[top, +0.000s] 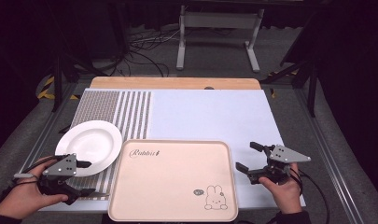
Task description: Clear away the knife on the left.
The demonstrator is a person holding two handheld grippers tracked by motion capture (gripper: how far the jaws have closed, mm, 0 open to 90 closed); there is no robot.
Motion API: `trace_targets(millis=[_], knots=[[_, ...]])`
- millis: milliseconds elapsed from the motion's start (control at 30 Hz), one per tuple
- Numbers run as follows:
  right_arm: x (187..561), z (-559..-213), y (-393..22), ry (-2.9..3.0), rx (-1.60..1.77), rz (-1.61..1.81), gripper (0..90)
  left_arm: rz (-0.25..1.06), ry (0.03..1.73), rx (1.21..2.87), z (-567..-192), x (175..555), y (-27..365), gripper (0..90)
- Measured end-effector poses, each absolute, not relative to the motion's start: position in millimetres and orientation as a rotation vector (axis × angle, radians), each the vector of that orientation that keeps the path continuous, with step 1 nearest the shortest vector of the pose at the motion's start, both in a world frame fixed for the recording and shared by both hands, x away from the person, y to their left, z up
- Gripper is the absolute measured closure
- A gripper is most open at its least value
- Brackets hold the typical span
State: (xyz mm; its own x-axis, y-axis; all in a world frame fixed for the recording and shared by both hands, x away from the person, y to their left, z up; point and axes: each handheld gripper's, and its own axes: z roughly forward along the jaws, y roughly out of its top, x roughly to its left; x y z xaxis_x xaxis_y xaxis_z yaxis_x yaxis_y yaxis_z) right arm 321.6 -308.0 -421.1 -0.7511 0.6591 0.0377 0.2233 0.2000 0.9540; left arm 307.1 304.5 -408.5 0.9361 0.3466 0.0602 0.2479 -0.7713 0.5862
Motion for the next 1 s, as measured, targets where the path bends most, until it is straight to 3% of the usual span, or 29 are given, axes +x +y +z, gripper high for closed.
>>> trace_targets(millis=[1000], knots=[[322.0, -424.4, -303.0, 2.146, 0.804, 1.562, 3.9, 0.155, 0.257, 2.918, -410.3, 302.8, 308.7, 27.7]])
